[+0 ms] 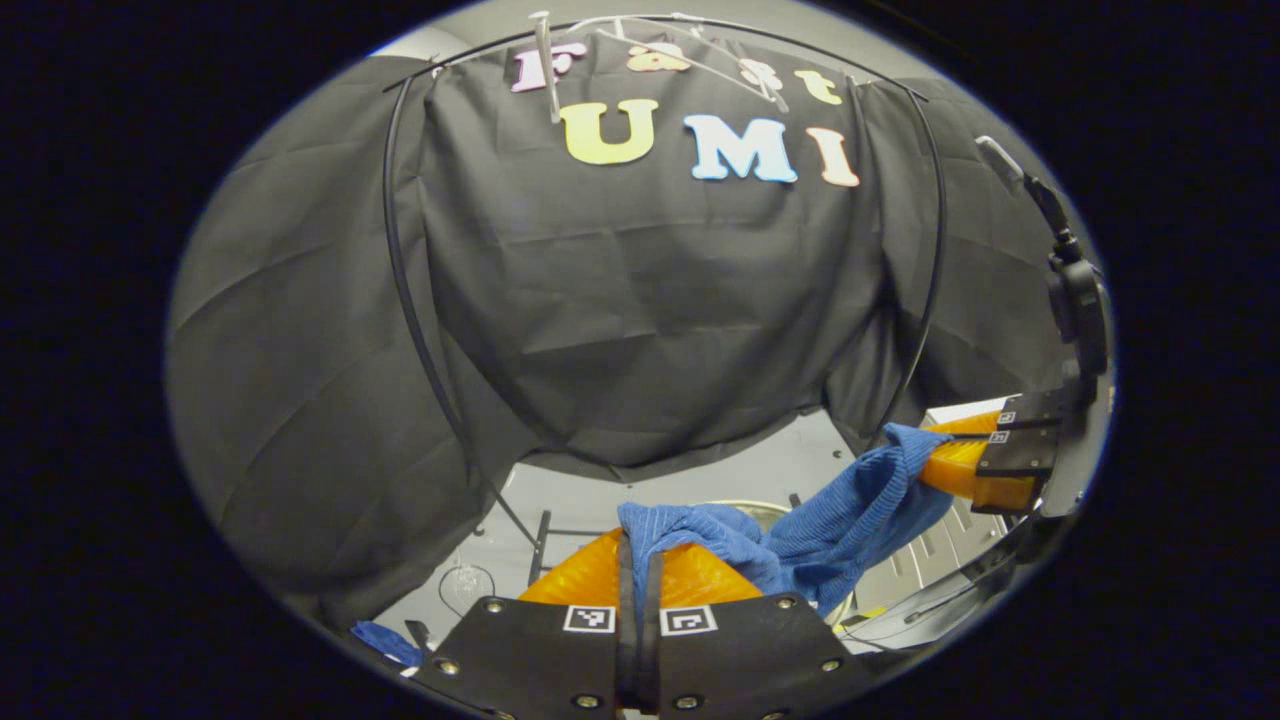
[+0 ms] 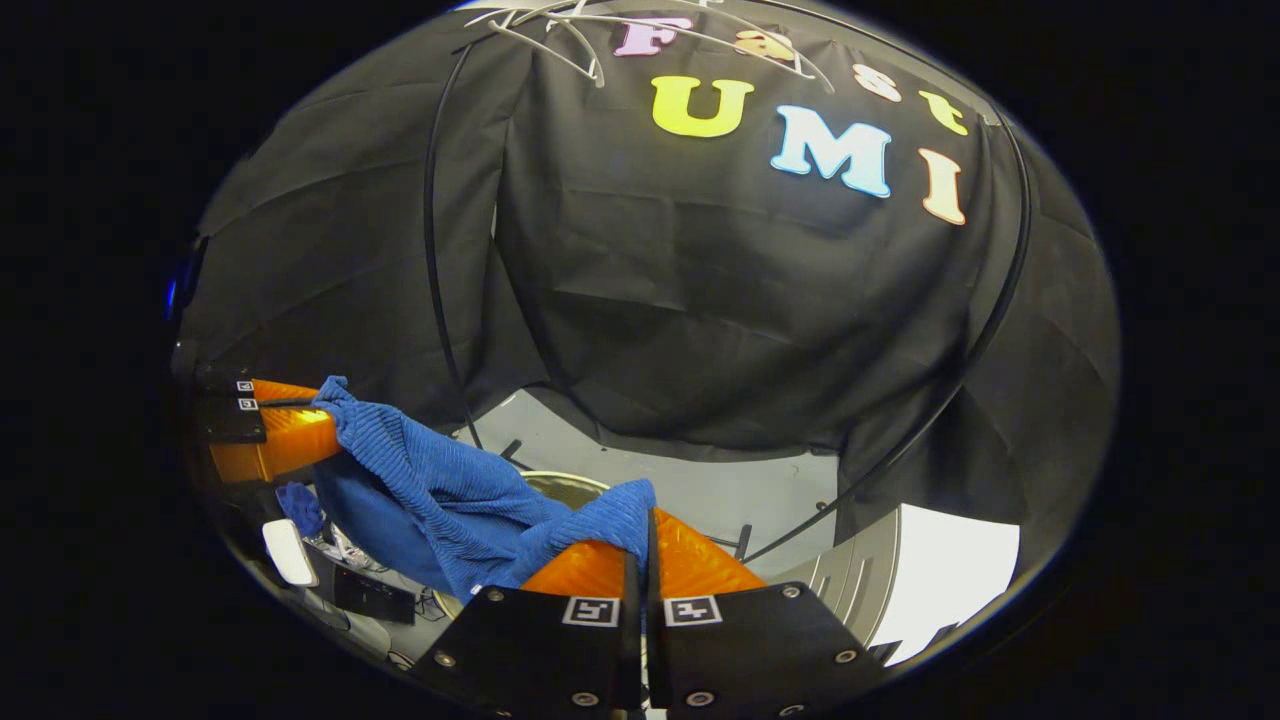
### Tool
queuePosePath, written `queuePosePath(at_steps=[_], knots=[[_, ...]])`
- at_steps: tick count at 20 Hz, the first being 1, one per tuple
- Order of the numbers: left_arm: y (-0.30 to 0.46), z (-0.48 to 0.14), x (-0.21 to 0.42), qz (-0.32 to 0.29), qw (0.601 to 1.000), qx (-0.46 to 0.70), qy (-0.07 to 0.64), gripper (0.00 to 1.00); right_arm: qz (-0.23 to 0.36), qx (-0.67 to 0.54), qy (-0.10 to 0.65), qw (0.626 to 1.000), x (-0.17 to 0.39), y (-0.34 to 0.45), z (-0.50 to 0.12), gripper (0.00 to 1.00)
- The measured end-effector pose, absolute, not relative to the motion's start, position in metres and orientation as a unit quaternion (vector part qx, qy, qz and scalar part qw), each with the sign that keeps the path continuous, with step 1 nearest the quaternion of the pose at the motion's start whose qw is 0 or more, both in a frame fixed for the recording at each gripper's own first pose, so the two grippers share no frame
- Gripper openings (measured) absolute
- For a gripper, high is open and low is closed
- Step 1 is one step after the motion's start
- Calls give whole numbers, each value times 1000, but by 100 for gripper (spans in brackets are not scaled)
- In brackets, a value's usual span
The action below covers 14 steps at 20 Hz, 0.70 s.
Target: Grasp the clothes on the hanger with both hands and then place them into the laundry hamper below.
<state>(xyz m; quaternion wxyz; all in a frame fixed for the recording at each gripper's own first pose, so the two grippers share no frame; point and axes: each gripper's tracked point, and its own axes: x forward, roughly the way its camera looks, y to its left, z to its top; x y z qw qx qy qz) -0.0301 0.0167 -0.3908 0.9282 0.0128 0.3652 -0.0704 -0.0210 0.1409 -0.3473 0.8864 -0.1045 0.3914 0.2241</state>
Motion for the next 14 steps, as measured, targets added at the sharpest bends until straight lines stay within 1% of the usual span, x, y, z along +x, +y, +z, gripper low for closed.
queuePosePath(at_steps=[1,2,4,6,7,10,11,14], knots=[[18,-397,-31,-66,925,12,374,0,226,-103,397,884,-24,141,-350,5],[18,-398,-32,-65,921,10,383,2,228,-99,403,881,-26,142,-352,6],[22,-405,-36,-51,917,12,395,39,231,-98,412,876,-37,140,-354,11],[31,-408,-41,-36,914,13,404,75,221,-105,416,876,-40,135,-359,26],[35,-413,-46,-29,913,14,407,77,220,-102,421,874,-44,134,-363,41],[41,-406,-44,-17,922,7,388,93,212,-96,417,879,-42,131,-358,88],[43,-400,-41,-16,923,8,384,93,212,-95,416,879,-42,133,-358,95],[46,-390,-37,-13,927,16,373,93,209,-91,412,882,-39,134,-353,94]])
